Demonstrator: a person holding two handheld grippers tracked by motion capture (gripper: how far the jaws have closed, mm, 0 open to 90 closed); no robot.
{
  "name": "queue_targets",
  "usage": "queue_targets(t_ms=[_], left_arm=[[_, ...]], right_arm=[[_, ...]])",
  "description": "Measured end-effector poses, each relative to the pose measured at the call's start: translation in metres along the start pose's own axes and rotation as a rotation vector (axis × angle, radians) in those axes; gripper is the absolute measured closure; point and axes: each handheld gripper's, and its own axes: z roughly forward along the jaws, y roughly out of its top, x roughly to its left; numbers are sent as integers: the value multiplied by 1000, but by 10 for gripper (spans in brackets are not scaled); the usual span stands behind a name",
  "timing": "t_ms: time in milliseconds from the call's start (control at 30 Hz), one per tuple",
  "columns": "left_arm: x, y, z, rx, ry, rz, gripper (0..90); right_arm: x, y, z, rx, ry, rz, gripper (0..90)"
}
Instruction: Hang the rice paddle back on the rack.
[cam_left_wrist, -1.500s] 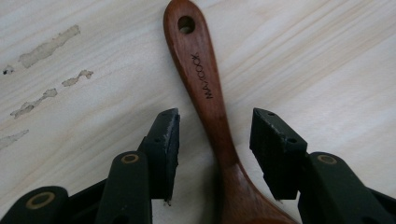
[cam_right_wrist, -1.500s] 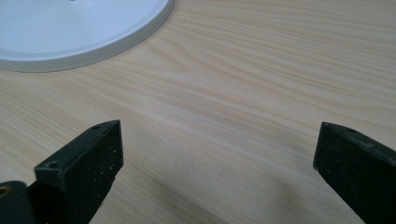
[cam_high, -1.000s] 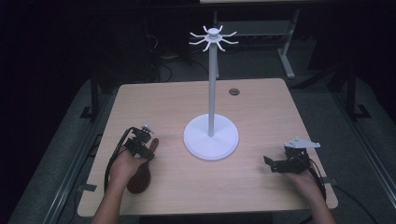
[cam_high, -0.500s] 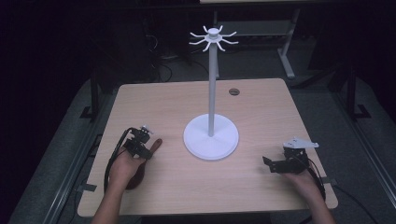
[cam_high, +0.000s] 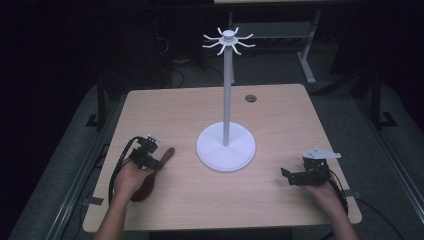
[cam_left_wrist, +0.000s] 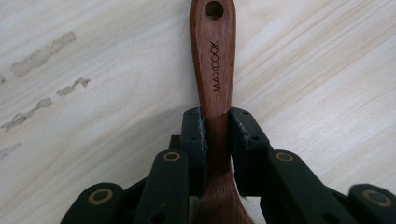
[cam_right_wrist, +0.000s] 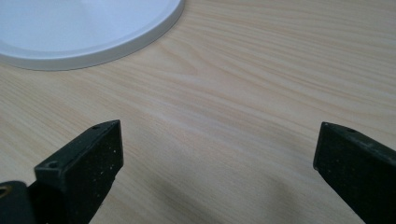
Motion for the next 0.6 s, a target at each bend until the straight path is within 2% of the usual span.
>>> queue_targets(t_ms=[33,67,167,200,233,367,400,433,500,533,600], left_arm=[[0,0,-3,-21,-13,-11,762],[2,-1,-8,-68,-32,-6,762],[5,-2,-13,-113,-62,-3,762],[7,-4,-18,-166,-92,5,762],[8,-5,-20,-189,-104,-2,762],[12,-10,-29,-273,-141,21,762],[12,-10,-29,-273,-141,21,762],[14,-13,-34,-316,-157,21,762],[15,-16,-38,-359,-170,18,762],[15,-16,-38,-359,-170,18,762],[17,-18,-44,-414,-212,14,762]], right_arm=[[0,0,0,0,2,2,12],[0,0,0,0,2,2,12],[0,0,0,0,5,1,12],[0,0,-1,-2,5,-1,12],[1,0,-1,-3,5,1,12],[0,0,0,-1,5,3,12],[0,0,0,-1,5,4,12],[0,0,0,-3,5,5,12],[0,0,0,-3,6,7,12],[0,0,0,-3,6,7,12],[0,0,0,-4,7,4,12]])
